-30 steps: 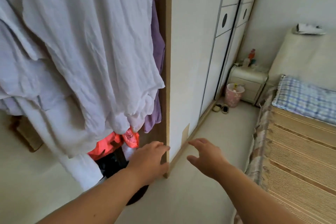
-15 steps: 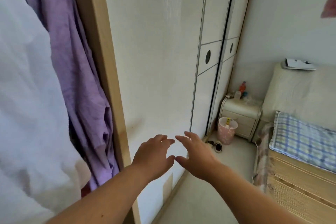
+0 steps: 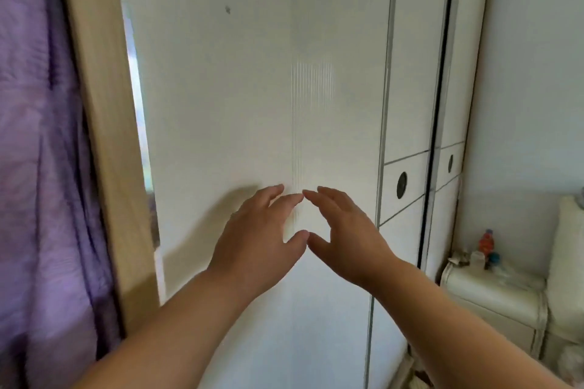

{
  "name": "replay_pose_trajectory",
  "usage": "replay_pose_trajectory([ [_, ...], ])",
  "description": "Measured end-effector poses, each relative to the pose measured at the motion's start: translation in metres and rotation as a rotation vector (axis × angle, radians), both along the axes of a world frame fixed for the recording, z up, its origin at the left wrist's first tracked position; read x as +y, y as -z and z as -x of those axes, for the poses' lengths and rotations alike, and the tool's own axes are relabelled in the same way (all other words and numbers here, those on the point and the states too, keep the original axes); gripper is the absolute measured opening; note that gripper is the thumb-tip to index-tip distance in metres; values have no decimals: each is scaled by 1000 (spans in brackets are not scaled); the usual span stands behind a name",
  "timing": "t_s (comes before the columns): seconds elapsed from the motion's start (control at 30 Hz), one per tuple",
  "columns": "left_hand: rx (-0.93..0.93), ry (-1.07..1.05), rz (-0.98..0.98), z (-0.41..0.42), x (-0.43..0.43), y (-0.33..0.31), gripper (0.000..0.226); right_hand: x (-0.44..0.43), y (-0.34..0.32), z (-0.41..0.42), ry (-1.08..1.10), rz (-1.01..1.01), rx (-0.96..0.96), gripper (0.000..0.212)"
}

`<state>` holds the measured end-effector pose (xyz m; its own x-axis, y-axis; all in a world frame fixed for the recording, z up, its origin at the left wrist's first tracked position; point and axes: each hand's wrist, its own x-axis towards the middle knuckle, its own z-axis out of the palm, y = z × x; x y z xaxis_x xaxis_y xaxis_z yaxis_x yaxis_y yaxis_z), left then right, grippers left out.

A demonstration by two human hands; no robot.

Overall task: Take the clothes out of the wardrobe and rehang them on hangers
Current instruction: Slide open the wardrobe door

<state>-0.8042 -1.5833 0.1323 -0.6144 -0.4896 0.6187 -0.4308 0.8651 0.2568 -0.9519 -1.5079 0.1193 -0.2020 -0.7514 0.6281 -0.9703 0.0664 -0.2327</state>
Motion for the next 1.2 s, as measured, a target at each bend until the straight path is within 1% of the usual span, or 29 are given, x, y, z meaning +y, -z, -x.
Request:
replay_pose_trajectory([
  [0.1, 93, -79, 100, 8, -11, -28, 55, -32, -27, 12, -98, 160, 80, 66],
  [0.2, 170, -197, 261, 8, -19, -45, 49, -63, -52, 20, -208, 403, 130, 63],
  [0.27, 162, -302, 398, 6, -23, -54, 49, -83, -71, 22, -274, 543, 188, 60],
  [0.37, 186, -486, 498, 6, -28, -66, 48, -113, -101, 25, -397, 667, 326, 57],
  [0.43, 240, -605, 530, 6, -29, -72, 50, -128, -120, 26, -453, 687, 428, 59],
  [0.5, 277, -732, 538, 12, -31, -78, 61, -137, -137, 29, -501, 684, 499, 61],
  [0.6, 301, -912, 526, 22, -34, -89, 76, -144, -156, 34, -569, 627, 592, 66],
  [0.7, 263, -1093, 485, 29, -33, -98, 79, -146, -174, 39, -629, 481, 718, 76],
  [0.73, 233, -1147, 466, 31, -31, -101, 81, -149, -180, 40, -632, 465, 758, 79],
  [0.8, 217, -1218, 436, 32, -31, -105, 85, -156, -187, 39, -633, 494, 793, 82],
  [0.9, 265, -1272, 415, 33, -30, -114, 86, -167, -190, 37, -663, 565, 771, 79],
  [1.03, 343, -1274, 352, 35, -29, -121, 87, -180, -185, 41, -684, 636, 762, 75],
  [1.2, 403, -1277, 295, 37, -31, -124, 83, -187, -182, 49, -697, 691, 758, 72],
])
